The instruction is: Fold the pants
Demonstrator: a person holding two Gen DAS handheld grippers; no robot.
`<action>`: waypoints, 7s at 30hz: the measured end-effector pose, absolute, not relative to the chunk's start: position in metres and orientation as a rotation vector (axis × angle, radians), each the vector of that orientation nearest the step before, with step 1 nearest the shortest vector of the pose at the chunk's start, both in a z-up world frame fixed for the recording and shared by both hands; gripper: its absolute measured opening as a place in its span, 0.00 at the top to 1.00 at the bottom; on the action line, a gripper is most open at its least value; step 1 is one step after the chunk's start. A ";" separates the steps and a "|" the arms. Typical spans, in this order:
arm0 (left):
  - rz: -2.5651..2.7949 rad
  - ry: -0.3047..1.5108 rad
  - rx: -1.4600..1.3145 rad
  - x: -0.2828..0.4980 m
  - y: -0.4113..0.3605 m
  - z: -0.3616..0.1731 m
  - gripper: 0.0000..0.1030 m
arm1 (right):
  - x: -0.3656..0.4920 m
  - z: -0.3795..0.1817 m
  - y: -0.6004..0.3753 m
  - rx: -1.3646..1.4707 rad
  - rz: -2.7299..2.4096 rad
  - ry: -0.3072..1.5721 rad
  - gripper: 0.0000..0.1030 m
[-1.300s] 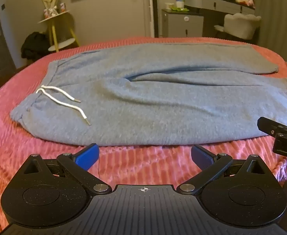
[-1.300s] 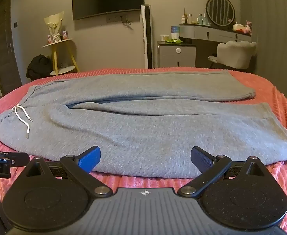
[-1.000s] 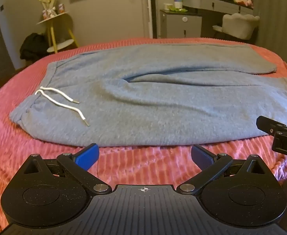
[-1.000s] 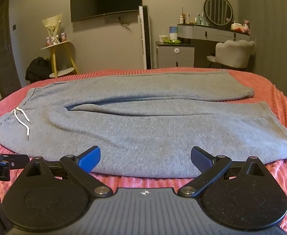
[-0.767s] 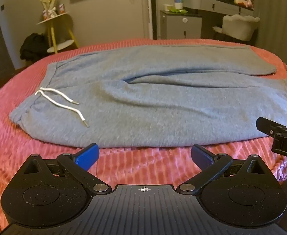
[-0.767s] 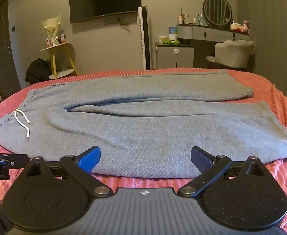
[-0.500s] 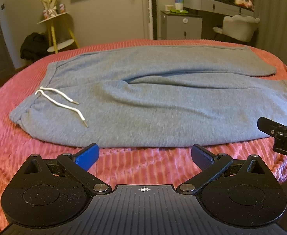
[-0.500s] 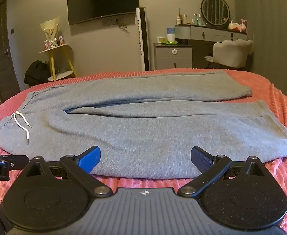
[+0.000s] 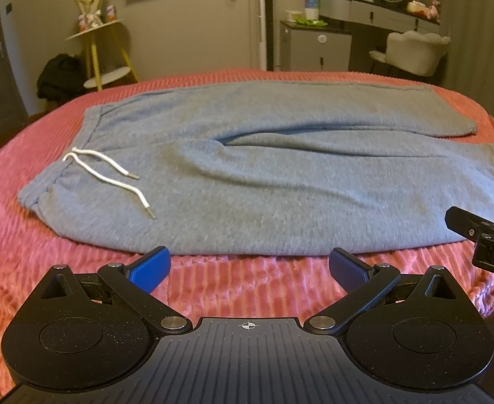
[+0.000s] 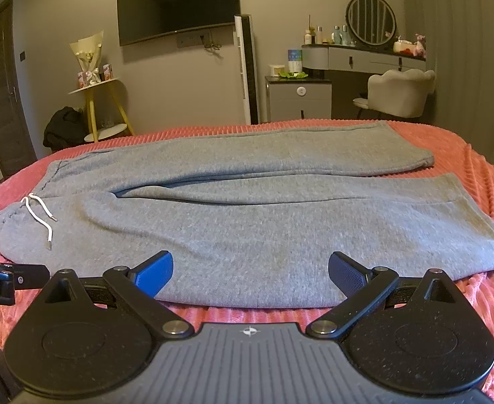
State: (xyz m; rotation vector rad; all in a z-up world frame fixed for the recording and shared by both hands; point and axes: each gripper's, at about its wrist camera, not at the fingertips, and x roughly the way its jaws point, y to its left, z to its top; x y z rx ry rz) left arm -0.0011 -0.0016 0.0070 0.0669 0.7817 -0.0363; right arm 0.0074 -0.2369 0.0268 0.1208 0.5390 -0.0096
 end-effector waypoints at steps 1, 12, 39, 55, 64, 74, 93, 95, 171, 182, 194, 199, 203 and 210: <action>-0.036 0.781 0.068 -0.001 -0.002 0.007 0.00 | 0.007 0.027 -0.237 0.121 -0.009 0.539 0.04; -0.037 0.781 0.064 -0.001 -0.002 0.007 0.00 | 0.007 0.027 -0.236 0.121 -0.010 0.535 0.04; -0.030 0.778 0.037 0.000 -0.001 0.006 0.00 | 0.004 0.028 -0.237 0.125 -0.004 0.525 0.04; -0.038 0.786 0.010 0.006 0.001 0.003 0.00 | 0.007 0.026 -0.237 0.125 -0.007 0.533 0.04; -0.030 0.794 0.004 0.009 0.005 0.001 0.00 | 0.008 0.026 -0.237 0.127 -0.004 0.535 0.04; -0.032 0.802 -0.006 0.013 0.006 0.001 0.00 | 0.010 0.024 -0.241 0.140 0.007 0.542 0.04; -0.059 0.825 -0.035 0.027 0.008 -0.010 0.00 | 0.020 0.019 -0.239 0.115 -0.003 0.583 0.04; -0.056 0.831 -0.040 0.029 0.009 -0.012 0.00 | 0.022 0.018 -0.240 0.120 -0.005 0.590 0.04; 0.274 0.583 -0.213 0.214 0.084 -0.105 0.00 | 0.205 -0.038 -0.450 0.836 -0.378 0.544 0.99; 0.058 0.560 -0.413 0.264 0.116 -0.021 0.02 | 0.181 -0.089 -0.488 1.103 -0.436 0.543 0.75; 0.173 0.950 -0.619 0.424 0.150 -0.070 0.64 | 0.207 -0.102 -0.507 1.226 -0.409 0.477 0.76; 0.144 0.872 -0.590 0.402 0.143 -0.037 0.94 | 0.209 -0.086 -0.509 1.158 -0.405 0.498 0.95; 0.058 0.733 -0.587 0.330 0.146 0.022 0.94 | 0.187 -0.040 -0.510 1.105 -0.338 0.393 0.96; 0.016 0.729 -0.684 0.161 0.160 0.032 0.93 | 0.090 -0.003 -0.522 1.071 -0.320 0.272 0.96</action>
